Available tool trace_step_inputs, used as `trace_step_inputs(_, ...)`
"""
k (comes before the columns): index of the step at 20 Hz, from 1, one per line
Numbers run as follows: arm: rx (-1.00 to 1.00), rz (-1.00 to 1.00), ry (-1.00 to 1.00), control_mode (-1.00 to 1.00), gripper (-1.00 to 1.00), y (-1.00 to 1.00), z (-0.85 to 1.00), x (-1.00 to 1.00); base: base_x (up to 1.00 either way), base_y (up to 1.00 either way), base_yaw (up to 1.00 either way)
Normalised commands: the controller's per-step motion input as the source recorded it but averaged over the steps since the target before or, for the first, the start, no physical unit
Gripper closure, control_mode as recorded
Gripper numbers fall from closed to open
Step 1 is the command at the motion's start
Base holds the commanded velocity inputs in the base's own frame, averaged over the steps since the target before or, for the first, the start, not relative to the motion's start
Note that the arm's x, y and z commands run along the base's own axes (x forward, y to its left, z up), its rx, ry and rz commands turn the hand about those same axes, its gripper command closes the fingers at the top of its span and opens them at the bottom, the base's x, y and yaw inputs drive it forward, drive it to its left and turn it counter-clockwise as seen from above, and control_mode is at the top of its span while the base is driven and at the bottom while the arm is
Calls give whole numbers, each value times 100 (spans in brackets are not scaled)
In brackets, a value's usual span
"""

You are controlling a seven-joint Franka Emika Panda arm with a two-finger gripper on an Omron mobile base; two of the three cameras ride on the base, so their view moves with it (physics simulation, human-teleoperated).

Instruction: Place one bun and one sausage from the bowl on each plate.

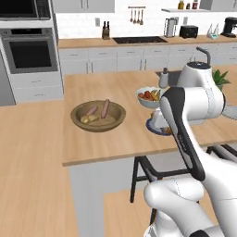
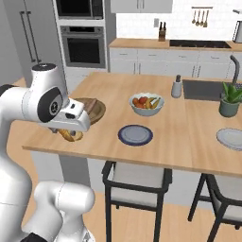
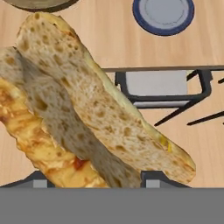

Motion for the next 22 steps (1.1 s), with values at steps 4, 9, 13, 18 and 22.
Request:
trace_step_inputs(4, 0, 0, 0, 100, 100, 0, 0, 0, 58, -8, 0)
trace_step_inputs(9, 0, 0, 0, 100, 100, 0, 0, 0, 45, -23, 0)
trace_step_inputs(13, 1, 0, 0, -100, 100, -11, -1, 15, 37, -18, 0)
trace_step_inputs(18, 10, 0, 0, -100, 100, -87, -11, 81, 0, 0, 0)
trace_step_inputs(22, 8, 0, 0, -100, 100, -100, -47, 56, 0, 0, 0)
